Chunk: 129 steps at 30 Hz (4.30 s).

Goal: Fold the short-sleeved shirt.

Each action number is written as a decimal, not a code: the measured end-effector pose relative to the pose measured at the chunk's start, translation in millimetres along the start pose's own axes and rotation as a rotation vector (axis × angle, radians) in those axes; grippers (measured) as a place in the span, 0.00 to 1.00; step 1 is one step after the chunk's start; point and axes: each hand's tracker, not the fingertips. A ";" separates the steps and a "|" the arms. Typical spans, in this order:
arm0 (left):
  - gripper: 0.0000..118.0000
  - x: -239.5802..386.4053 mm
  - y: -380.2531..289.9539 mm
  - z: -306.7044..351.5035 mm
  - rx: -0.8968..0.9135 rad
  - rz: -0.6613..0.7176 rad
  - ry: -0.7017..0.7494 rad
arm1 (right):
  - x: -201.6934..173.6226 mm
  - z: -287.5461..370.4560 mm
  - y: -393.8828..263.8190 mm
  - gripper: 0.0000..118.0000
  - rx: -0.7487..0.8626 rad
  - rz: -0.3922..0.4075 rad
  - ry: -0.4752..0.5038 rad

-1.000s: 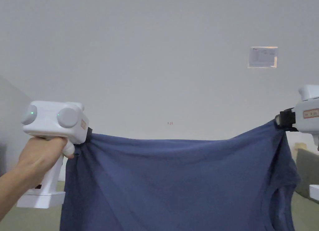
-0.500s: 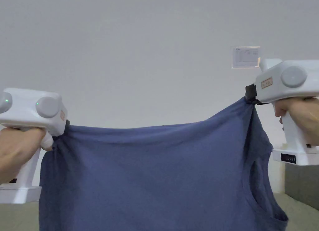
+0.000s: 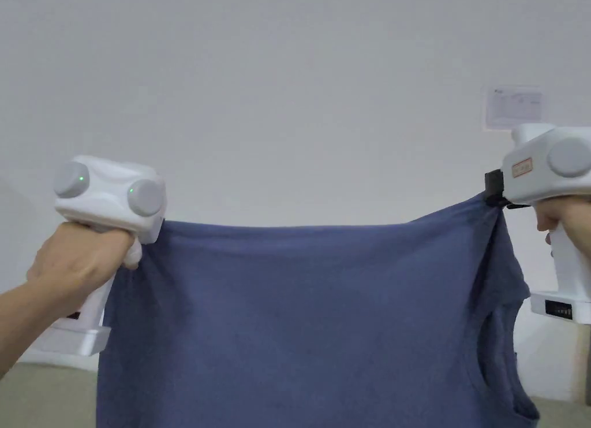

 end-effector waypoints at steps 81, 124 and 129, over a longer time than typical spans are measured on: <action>0.90 -78.2 -567.9 164.2 -0.626 0.083 -0.202 | 29.2 329.2 -525.8 0.02 -0.591 -0.096 0.141; 0.04 -46.1 -451.7 50.9 -0.592 0.048 -0.319 | 33.3 149.6 -453.8 0.03 -0.640 0.033 0.195; 0.04 -26.6 -453.6 3.0 -0.631 0.031 -0.308 | 27.3 89.0 -471.3 0.03 -0.692 0.062 0.184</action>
